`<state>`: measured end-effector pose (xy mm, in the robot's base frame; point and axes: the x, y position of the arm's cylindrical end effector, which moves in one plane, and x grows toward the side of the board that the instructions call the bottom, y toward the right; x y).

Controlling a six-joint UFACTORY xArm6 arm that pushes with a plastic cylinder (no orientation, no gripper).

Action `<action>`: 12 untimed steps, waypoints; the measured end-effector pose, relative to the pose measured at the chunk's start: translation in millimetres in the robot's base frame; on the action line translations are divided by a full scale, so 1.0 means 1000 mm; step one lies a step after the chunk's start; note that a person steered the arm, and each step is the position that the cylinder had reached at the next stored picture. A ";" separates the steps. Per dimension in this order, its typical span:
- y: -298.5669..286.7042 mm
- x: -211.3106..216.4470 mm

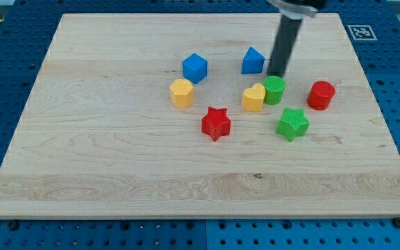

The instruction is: Move the blue cube to the bottom left

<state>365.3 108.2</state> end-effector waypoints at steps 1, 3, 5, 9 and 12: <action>-0.060 -0.002; -0.120 -0.002; -0.120 -0.002; -0.136 -0.030; -0.183 -0.020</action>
<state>345.3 -74.7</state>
